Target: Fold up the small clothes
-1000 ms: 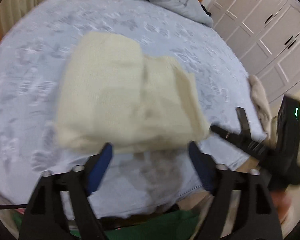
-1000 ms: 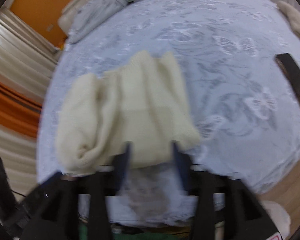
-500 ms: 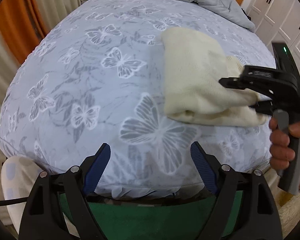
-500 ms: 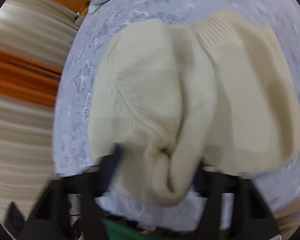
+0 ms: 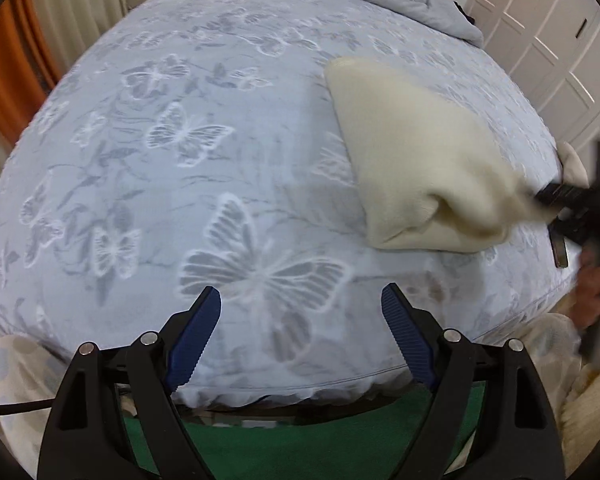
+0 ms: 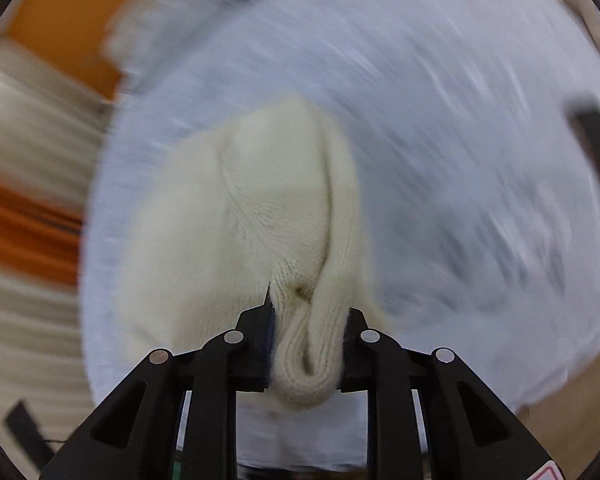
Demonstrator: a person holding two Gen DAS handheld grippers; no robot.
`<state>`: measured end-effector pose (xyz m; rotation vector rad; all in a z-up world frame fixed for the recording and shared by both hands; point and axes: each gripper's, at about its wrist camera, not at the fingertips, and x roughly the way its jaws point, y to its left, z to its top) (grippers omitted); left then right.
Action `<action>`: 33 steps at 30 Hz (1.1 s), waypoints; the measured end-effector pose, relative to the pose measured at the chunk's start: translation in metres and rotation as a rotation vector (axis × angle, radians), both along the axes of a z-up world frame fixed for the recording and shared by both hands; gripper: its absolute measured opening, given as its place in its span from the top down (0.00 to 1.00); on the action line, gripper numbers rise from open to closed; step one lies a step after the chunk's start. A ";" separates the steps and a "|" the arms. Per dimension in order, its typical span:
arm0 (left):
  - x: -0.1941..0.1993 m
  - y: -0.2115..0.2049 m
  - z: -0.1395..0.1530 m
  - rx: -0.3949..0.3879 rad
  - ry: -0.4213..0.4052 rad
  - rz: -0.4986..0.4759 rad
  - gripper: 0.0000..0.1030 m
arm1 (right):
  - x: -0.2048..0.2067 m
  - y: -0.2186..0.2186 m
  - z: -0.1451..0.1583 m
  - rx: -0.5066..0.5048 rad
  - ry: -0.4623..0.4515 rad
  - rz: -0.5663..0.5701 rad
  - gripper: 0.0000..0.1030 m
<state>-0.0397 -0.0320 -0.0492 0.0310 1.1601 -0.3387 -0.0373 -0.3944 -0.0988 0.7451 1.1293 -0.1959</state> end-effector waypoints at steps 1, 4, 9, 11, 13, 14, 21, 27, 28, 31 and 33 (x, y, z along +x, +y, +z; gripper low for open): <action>0.001 -0.007 -0.001 0.005 0.000 -0.013 0.22 | -0.005 -0.006 -0.009 0.033 -0.005 -0.013 0.81; 0.006 -0.032 0.000 0.024 -0.026 -0.055 0.22 | -0.008 -0.004 -0.007 0.074 -0.052 -0.026 0.80; 0.024 -0.077 -0.010 0.074 -0.072 -0.127 0.21 | -0.004 -0.010 0.014 0.110 -0.102 -0.007 0.80; 0.035 -0.093 -0.025 0.113 -0.060 -0.153 0.21 | -0.008 -0.020 0.013 0.148 -0.112 -0.017 0.80; 0.043 -0.099 -0.035 0.141 -0.059 -0.163 0.24 | -0.007 -0.022 0.008 0.154 -0.093 -0.019 0.80; 0.046 -0.101 -0.038 0.135 -0.054 -0.166 0.38 | -0.007 -0.021 0.004 0.148 -0.083 -0.019 0.80; 0.064 -0.080 -0.058 0.046 0.049 -0.100 0.49 | -0.009 -0.013 -0.018 0.126 -0.047 -0.013 0.76; 0.038 -0.065 -0.004 -0.044 -0.008 -0.152 0.39 | -0.016 0.024 0.068 -0.390 -0.103 0.038 0.66; 0.036 -0.062 0.009 -0.074 -0.034 -0.137 0.36 | -0.012 0.032 0.081 -0.424 -0.129 0.071 0.71; 0.046 -0.064 0.034 -0.122 -0.079 -0.090 0.35 | 0.010 0.047 0.098 -0.319 -0.206 0.163 0.92; 0.059 -0.068 0.040 -0.105 -0.093 -0.044 0.35 | 0.031 0.060 0.100 -0.215 -0.251 0.220 0.92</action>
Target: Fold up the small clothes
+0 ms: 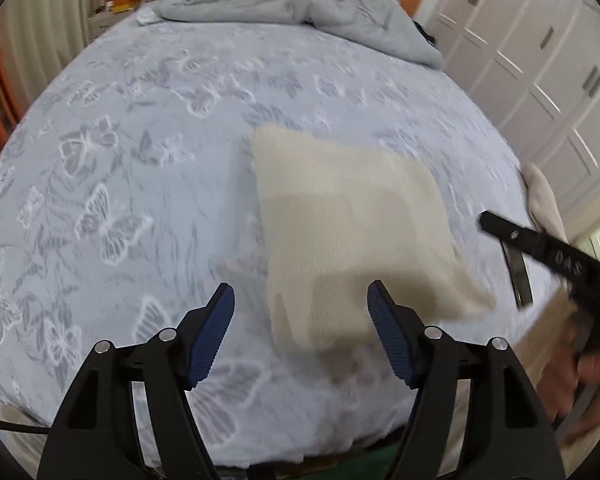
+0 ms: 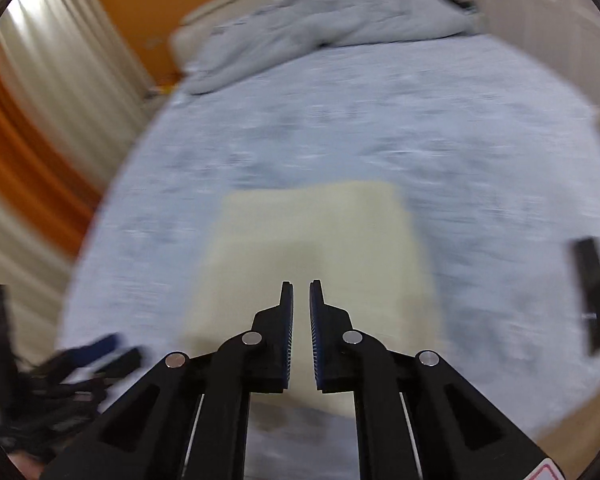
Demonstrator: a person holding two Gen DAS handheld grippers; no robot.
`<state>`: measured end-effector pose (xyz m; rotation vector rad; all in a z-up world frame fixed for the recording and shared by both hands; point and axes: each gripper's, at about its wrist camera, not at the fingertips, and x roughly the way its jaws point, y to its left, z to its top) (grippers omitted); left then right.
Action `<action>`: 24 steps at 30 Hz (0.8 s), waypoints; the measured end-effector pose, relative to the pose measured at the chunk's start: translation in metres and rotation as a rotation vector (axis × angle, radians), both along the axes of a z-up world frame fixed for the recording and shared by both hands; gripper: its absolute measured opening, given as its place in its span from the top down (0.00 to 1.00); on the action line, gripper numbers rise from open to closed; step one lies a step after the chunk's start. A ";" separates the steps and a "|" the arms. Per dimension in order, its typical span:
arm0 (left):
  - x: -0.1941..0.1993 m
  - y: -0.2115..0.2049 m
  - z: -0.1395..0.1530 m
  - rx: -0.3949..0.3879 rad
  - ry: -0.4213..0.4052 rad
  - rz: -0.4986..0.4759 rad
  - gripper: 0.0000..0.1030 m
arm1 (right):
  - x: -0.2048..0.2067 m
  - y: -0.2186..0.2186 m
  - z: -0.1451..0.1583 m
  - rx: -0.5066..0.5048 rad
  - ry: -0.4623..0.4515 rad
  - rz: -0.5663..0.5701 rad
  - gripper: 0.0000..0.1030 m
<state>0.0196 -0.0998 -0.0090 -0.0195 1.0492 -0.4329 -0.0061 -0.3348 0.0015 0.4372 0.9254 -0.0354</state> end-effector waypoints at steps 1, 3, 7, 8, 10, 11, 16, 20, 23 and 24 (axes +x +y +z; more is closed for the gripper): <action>0.005 0.002 0.000 0.019 0.001 0.023 0.35 | 0.010 0.008 -0.003 0.015 0.003 0.028 0.92; 0.015 0.007 -0.002 0.043 0.022 0.058 0.35 | 0.034 0.035 -0.028 0.039 0.082 0.130 0.92; 0.016 0.027 -0.010 0.067 0.052 0.096 0.35 | 0.044 0.064 -0.105 -0.041 0.269 0.213 0.99; 0.015 0.032 -0.012 0.077 0.055 0.097 0.35 | 0.042 0.063 -0.092 -0.036 0.262 0.186 0.96; 0.013 0.041 -0.016 0.101 0.049 0.102 0.35 | 0.041 0.062 -0.063 -0.005 0.217 0.145 0.95; 0.011 0.045 -0.017 0.111 0.047 0.104 0.35 | 0.040 0.066 -0.043 0.016 0.153 0.150 0.95; 0.007 0.049 -0.027 0.123 0.072 0.106 0.35 | 0.054 0.107 -0.067 -0.067 0.216 0.268 0.96; 0.007 0.051 -0.026 0.126 0.074 0.121 0.35 | 0.064 0.123 -0.066 -0.101 0.223 0.252 0.94; 0.007 0.056 -0.027 0.127 0.078 0.127 0.34 | 0.048 0.121 -0.036 -0.066 0.156 0.238 0.94; 0.007 0.057 -0.028 0.125 0.080 0.129 0.35 | 0.044 0.120 -0.038 -0.076 0.168 0.240 0.94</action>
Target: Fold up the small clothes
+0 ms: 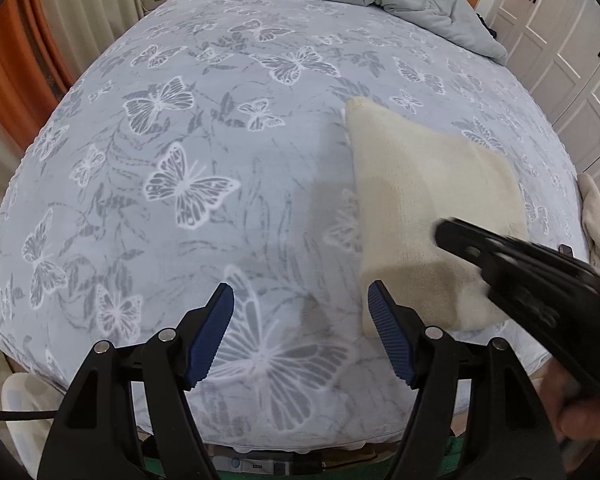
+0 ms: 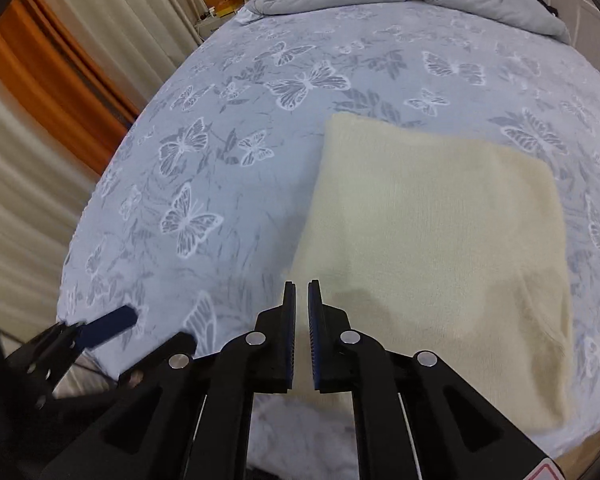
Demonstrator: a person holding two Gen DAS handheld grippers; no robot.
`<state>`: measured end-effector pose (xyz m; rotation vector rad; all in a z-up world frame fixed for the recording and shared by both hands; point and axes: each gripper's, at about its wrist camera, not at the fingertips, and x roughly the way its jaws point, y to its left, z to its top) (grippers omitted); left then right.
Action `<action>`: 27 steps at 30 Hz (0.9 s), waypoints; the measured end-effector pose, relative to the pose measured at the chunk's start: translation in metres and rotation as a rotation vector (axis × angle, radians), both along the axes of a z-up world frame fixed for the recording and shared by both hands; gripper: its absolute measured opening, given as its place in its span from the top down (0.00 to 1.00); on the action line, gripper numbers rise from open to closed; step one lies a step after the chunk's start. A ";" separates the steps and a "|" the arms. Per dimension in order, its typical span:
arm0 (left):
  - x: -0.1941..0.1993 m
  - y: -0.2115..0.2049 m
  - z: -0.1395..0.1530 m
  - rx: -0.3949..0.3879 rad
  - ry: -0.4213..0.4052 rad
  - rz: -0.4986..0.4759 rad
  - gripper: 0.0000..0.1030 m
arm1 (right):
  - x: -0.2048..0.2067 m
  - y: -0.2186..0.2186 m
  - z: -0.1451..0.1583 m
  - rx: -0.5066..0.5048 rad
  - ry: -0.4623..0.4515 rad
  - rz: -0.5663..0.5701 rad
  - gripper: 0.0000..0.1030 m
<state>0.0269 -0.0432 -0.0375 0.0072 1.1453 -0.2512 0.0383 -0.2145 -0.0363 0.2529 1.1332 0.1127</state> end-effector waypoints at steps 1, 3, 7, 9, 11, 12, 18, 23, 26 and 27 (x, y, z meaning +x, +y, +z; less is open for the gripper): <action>0.000 0.001 -0.001 0.002 0.005 0.004 0.35 | -0.003 0.000 -0.007 -0.015 0.025 0.006 0.94; 0.001 0.001 -0.004 0.001 0.014 0.008 0.34 | -0.004 0.000 -0.045 -0.033 0.112 0.007 0.95; 0.000 -0.003 -0.003 0.015 0.010 0.002 0.34 | -0.004 0.000 -0.051 0.012 0.086 -0.013 0.95; 0.000 -0.005 -0.002 0.019 0.003 0.000 0.34 | -0.007 -0.007 -0.039 0.035 0.081 -0.020 0.97; 0.001 -0.008 -0.001 0.022 0.003 0.000 0.34 | -0.017 -0.028 -0.022 0.019 0.051 -0.062 0.97; 0.001 -0.010 -0.001 0.020 0.004 -0.005 0.34 | -0.023 -0.040 -0.016 0.005 0.041 -0.090 0.96; 0.002 -0.029 -0.003 0.011 0.019 -0.028 0.34 | -0.065 -0.126 -0.016 -0.101 0.064 -0.303 0.89; 0.001 -0.049 0.010 -0.136 0.016 -0.047 0.32 | -0.079 -0.146 -0.024 0.015 0.042 -0.358 0.97; 0.006 -0.070 -0.006 -0.068 0.049 -0.067 0.27 | -0.068 -0.142 -0.057 -0.064 0.148 -0.321 1.00; 0.010 -0.077 -0.024 -0.025 0.090 -0.073 0.27 | -0.069 -0.144 -0.068 -0.079 0.165 -0.317 1.00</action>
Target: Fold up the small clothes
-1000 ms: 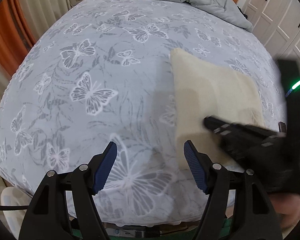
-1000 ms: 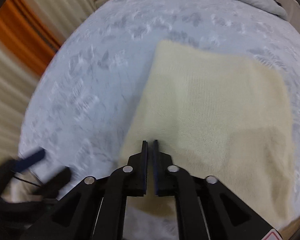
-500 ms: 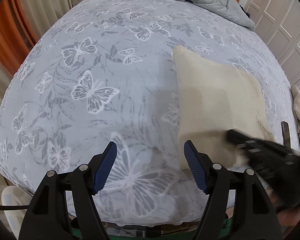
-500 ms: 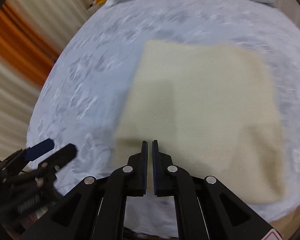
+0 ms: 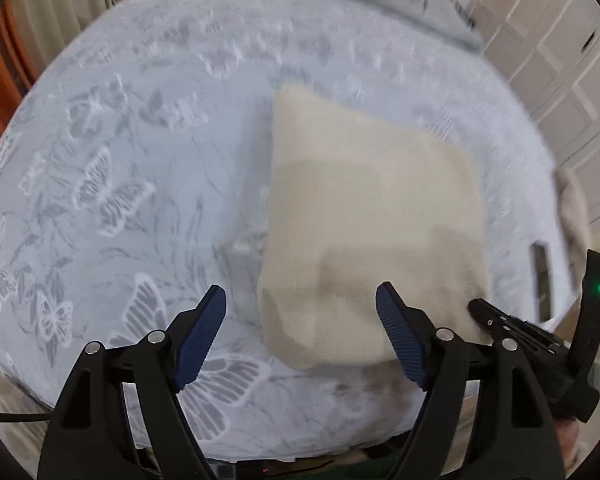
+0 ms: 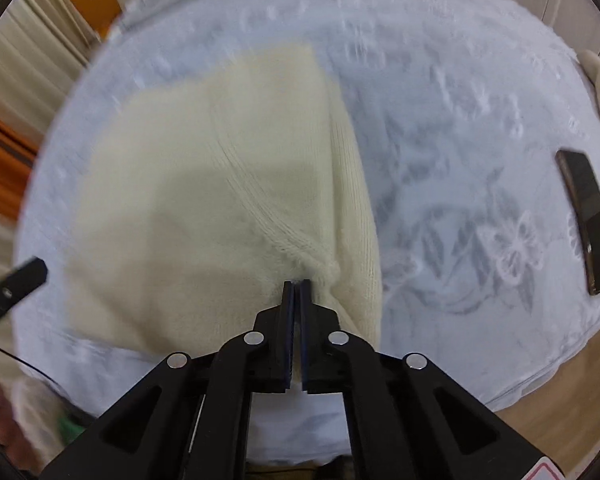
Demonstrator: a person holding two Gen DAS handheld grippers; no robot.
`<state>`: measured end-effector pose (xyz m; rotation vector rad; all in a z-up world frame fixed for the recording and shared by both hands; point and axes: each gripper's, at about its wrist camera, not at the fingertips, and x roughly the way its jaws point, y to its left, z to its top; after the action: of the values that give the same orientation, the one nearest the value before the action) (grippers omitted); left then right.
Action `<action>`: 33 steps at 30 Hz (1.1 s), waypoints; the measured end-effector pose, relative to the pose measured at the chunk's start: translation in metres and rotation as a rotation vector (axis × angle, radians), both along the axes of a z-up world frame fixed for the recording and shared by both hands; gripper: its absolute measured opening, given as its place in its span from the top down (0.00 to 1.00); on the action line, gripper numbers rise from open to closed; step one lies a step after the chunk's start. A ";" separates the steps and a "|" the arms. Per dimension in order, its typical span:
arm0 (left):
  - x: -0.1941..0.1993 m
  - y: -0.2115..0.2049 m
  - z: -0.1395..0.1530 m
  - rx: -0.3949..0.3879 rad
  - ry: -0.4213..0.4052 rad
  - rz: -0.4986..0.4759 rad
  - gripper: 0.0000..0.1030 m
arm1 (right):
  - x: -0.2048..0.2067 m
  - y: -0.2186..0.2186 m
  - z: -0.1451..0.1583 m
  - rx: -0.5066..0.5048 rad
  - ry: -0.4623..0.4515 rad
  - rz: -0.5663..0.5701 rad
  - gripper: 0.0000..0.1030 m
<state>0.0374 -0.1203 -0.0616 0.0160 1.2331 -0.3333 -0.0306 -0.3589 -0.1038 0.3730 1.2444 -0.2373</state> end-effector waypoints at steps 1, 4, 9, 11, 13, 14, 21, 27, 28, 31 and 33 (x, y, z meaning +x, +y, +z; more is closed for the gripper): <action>0.004 -0.003 -0.019 0.041 0.050 0.002 0.27 | -0.001 0.000 -0.005 -0.009 0.005 0.002 1.00; 0.007 0.003 -0.030 -0.003 0.063 0.032 0.26 | -0.005 0.001 0.009 0.014 -0.027 -0.003 0.99; 0.018 0.016 -0.012 -0.189 0.067 0.065 0.13 | -0.011 -0.030 0.042 0.038 -0.178 -0.111 0.29; 0.027 0.020 -0.009 -0.254 0.065 0.092 0.11 | -0.007 -0.040 0.036 0.050 -0.185 -0.130 0.29; 0.039 0.021 -0.017 -0.298 0.102 0.099 0.11 | 0.000 -0.051 0.017 0.135 -0.148 -0.132 0.29; 0.047 0.017 -0.027 -0.303 0.136 0.097 0.11 | 0.004 -0.059 0.002 0.188 -0.118 -0.141 0.28; 0.069 -0.002 -0.081 -0.368 0.298 0.121 0.04 | 0.015 -0.067 -0.052 0.493 -0.099 -0.192 0.08; 0.070 -0.008 -0.091 -0.418 0.366 0.155 0.11 | 0.028 -0.052 -0.048 0.477 -0.115 -0.162 0.38; 0.069 -0.009 -0.085 -0.409 0.356 0.149 0.15 | 0.029 -0.050 -0.045 0.462 -0.111 -0.162 0.45; 0.064 -0.007 -0.064 -0.393 0.325 0.118 0.31 | 0.024 -0.038 -0.019 0.425 -0.138 -0.155 0.64; 0.058 -0.003 -0.045 -0.400 0.306 0.107 0.35 | 0.020 -0.031 -0.001 0.407 -0.154 -0.145 0.66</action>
<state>0.0956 -0.1232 -0.1070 -0.4581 1.4435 -0.4961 -0.0108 -0.3898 -0.1052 0.8192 1.1113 -0.0741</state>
